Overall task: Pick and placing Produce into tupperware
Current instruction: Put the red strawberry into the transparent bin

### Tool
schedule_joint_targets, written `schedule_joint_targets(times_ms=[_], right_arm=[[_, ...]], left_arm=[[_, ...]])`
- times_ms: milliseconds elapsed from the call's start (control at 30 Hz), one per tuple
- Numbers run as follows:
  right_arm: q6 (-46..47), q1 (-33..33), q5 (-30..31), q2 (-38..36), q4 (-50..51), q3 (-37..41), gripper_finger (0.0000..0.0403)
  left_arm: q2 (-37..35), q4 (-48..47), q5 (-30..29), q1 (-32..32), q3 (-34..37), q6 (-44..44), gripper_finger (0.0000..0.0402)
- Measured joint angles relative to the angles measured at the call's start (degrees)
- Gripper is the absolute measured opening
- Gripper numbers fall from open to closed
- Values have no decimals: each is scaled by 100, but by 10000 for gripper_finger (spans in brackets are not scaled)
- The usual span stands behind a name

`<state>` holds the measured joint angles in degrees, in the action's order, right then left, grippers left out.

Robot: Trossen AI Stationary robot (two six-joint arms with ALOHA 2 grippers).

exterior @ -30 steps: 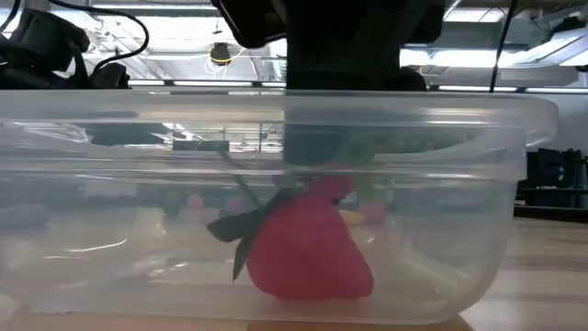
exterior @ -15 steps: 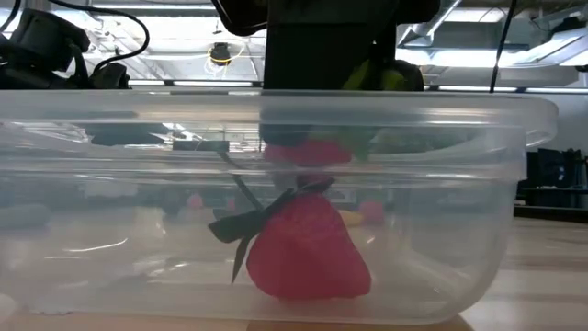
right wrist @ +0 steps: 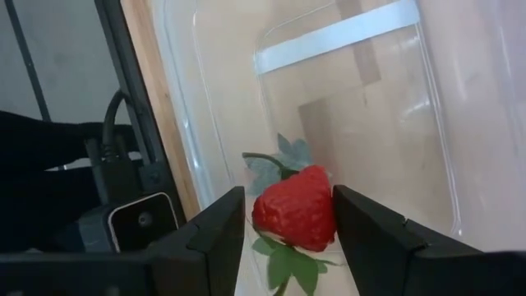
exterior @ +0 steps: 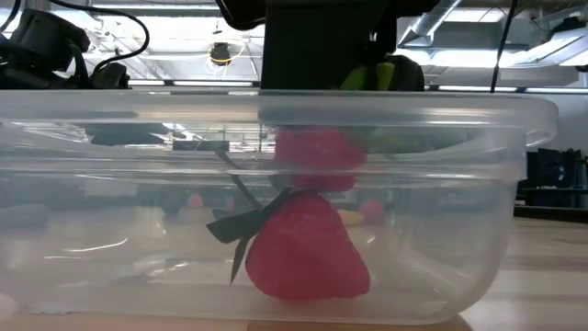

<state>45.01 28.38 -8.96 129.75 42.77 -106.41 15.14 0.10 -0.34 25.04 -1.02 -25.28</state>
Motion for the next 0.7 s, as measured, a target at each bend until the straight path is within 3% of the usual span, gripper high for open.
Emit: schedule_joint_targets(times_ms=[433,700], right_arm=[[-42,-81,201,-252,46,-6,203],[-489,-448,1529,-1228,1542,-2,205]], left_arm=[[-2,0,-2,1,0,-1,163],[19,2,-6,1,0,7,163]])
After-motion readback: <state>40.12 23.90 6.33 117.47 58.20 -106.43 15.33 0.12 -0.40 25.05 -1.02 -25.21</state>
